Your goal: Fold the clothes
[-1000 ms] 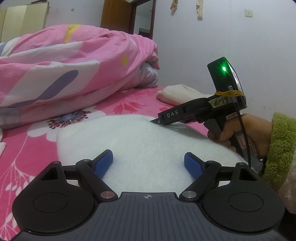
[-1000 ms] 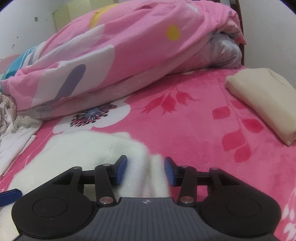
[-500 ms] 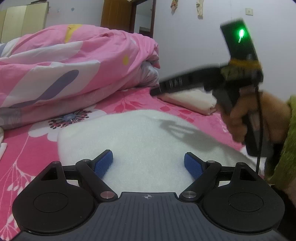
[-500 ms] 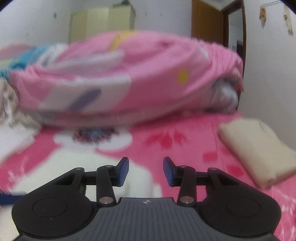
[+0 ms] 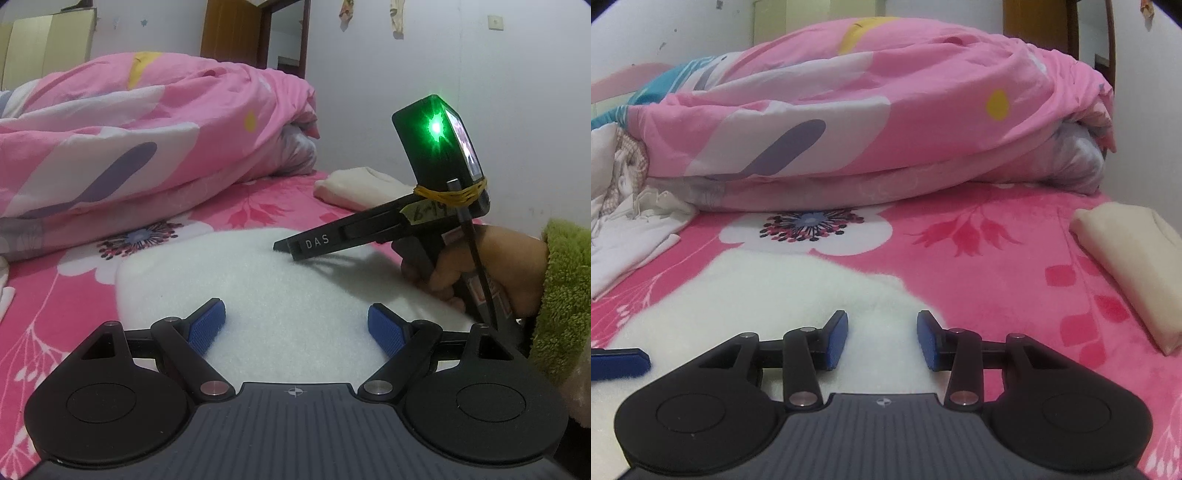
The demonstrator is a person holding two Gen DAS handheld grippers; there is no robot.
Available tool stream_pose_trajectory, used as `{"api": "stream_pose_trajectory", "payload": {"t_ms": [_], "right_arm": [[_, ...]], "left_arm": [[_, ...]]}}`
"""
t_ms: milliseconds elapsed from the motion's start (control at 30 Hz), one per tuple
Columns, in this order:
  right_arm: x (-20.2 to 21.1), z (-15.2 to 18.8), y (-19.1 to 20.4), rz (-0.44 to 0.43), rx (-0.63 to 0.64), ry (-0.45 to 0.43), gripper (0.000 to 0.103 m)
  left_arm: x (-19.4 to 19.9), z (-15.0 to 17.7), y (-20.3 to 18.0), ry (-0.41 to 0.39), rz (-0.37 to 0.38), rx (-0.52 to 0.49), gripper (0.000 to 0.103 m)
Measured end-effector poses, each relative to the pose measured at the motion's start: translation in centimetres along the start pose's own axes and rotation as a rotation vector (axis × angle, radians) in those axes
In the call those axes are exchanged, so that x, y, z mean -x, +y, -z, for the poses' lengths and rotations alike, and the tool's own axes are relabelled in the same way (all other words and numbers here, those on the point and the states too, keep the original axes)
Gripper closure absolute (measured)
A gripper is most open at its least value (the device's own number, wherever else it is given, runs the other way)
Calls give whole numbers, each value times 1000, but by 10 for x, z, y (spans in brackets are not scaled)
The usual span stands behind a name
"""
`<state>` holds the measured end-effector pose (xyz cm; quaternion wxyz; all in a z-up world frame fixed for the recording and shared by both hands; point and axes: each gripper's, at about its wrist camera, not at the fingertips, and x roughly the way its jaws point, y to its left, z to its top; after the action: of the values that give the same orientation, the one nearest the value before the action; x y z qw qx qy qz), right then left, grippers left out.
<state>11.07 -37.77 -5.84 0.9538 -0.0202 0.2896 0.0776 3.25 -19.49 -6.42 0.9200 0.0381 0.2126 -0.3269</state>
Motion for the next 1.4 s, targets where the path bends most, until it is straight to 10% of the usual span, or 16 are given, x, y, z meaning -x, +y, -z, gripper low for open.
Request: {"api": "stream_pose_trajectory", "payload": {"t_ms": [533, 700, 1400], "right_arm": [[0, 4, -6, -27, -39, -18, 60], [0, 4, -6, -28, -41, -19, 60], [1, 5, -4, -20, -35, -22, 60]], "left_arm": [[-6, -28, 33, 25, -55, 123, 26], [-18, -15, 16, 42, -121, -1, 25], [-18, -14, 18, 37, -115, 8, 25]]}}
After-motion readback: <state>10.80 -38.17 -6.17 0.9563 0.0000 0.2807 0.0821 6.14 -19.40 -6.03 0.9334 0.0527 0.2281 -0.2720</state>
